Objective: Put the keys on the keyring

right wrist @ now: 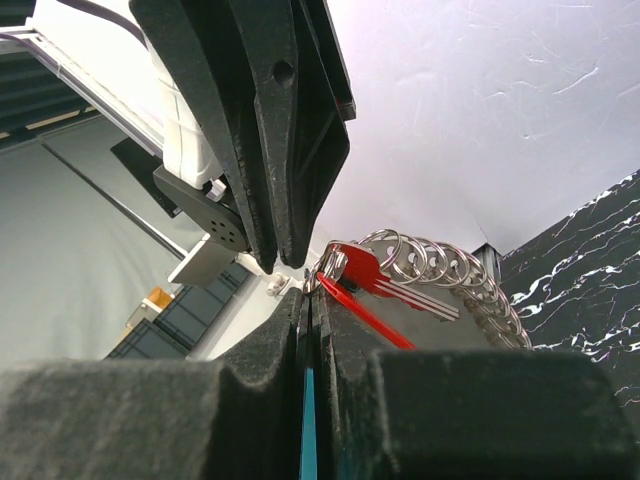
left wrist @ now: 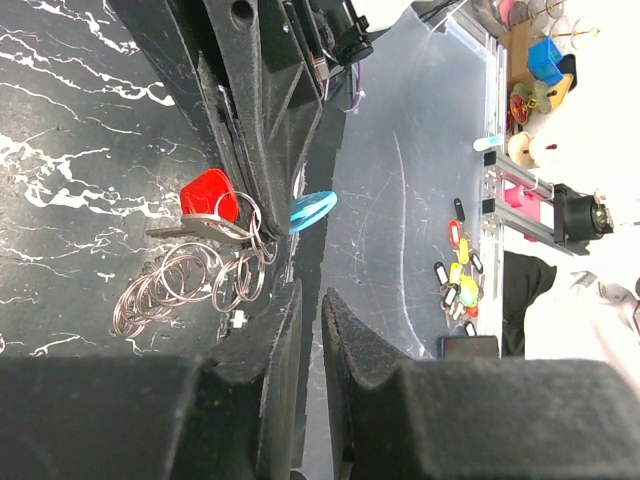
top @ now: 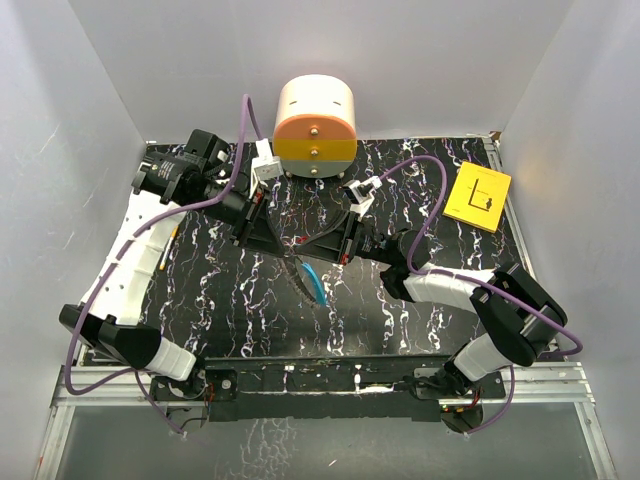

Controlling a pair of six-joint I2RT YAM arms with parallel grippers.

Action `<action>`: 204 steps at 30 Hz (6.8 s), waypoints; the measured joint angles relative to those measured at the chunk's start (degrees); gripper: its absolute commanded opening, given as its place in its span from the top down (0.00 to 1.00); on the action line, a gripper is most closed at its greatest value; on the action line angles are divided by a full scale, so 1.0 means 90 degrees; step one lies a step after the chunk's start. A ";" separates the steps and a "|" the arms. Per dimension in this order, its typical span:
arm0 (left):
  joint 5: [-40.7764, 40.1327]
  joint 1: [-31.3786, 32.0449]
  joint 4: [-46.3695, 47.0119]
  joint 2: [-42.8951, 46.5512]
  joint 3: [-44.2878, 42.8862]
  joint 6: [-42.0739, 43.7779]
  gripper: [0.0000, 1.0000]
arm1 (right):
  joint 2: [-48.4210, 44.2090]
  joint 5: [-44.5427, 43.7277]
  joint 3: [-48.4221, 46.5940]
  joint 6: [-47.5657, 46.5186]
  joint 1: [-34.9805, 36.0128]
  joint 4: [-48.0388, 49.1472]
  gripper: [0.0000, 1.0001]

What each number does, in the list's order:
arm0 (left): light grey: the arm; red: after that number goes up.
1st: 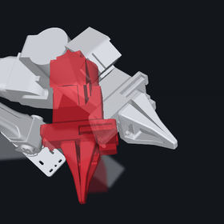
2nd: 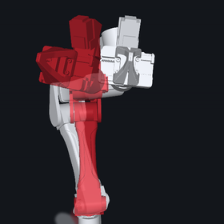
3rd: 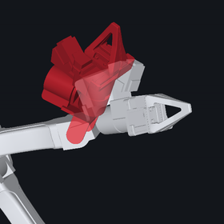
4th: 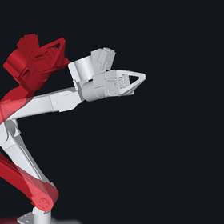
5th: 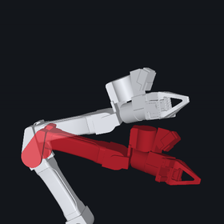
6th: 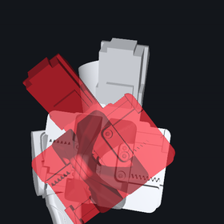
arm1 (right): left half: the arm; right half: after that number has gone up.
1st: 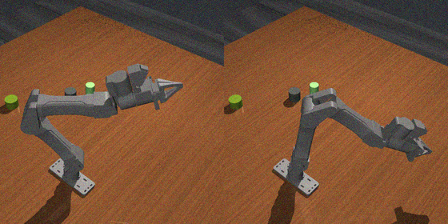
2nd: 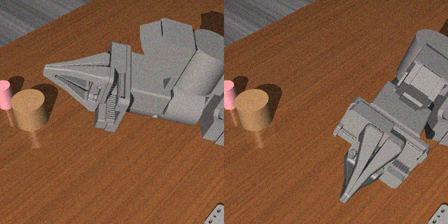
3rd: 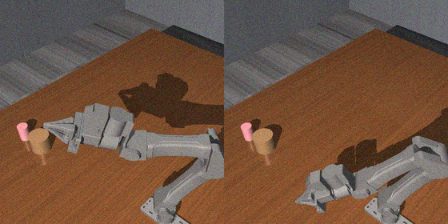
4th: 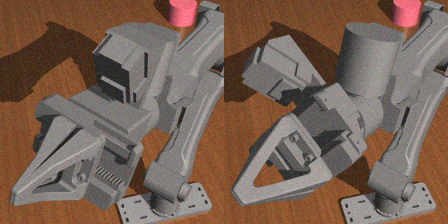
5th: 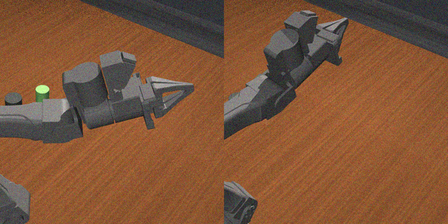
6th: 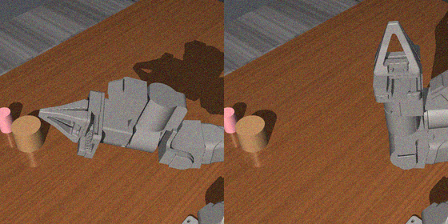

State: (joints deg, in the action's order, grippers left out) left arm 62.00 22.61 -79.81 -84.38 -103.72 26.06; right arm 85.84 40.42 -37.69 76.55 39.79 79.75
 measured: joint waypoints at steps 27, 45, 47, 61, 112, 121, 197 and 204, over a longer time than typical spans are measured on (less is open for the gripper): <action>0.0272 0.0002 0.0000 -0.0367 0.0374 0.0027 0.66 | 0.0000 0.0005 -0.0100 -0.0291 0.0000 -0.0376 0.92; 0.0049 0.0049 -0.0112 -0.0483 0.0372 0.0228 0.68 | 0.0002 0.0245 -0.0316 -0.0522 0.0000 -0.1086 0.92; 0.0007 0.0056 -0.0131 -0.0493 0.0372 0.0243 0.68 | 0.0000 0.0313 -0.0359 -0.0556 0.0002 -0.1200 0.92; -0.0250 0.0141 -0.0236 -0.0498 0.0384 0.0345 0.72 | -0.0070 0.0699 -0.0588 -0.0869 0.0012 -0.1960 0.92; -0.0799 0.0214 -0.0610 -0.0571 0.0612 0.0726 1.00 | -0.0027 0.1263 -0.1098 -0.1477 0.0311 -0.3225 0.92; -0.0920 0.0214 -0.0595 -0.0546 0.0610 0.0821 1.00 | -0.0061 0.1129 -0.1090 -0.1554 0.0338 -0.3344 0.83; 0.0044 0.0389 -0.0012 -0.0869 0.1445 0.1088 1.00 | -0.3092 -0.1302 -0.0362 -0.8179 0.0811 -0.7638 0.62; 0.0039 0.0389 0.0005 -0.1018 0.1520 0.0906 1.00 | -0.2948 -0.1503 -0.0811 -0.8388 0.1151 -0.7946 0.66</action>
State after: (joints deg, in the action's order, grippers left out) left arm 62.35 26.11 -79.77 -93.54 -90.04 34.22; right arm 59.31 26.89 -44.99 1.06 50.15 8.23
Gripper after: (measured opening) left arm 0.010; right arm 0.347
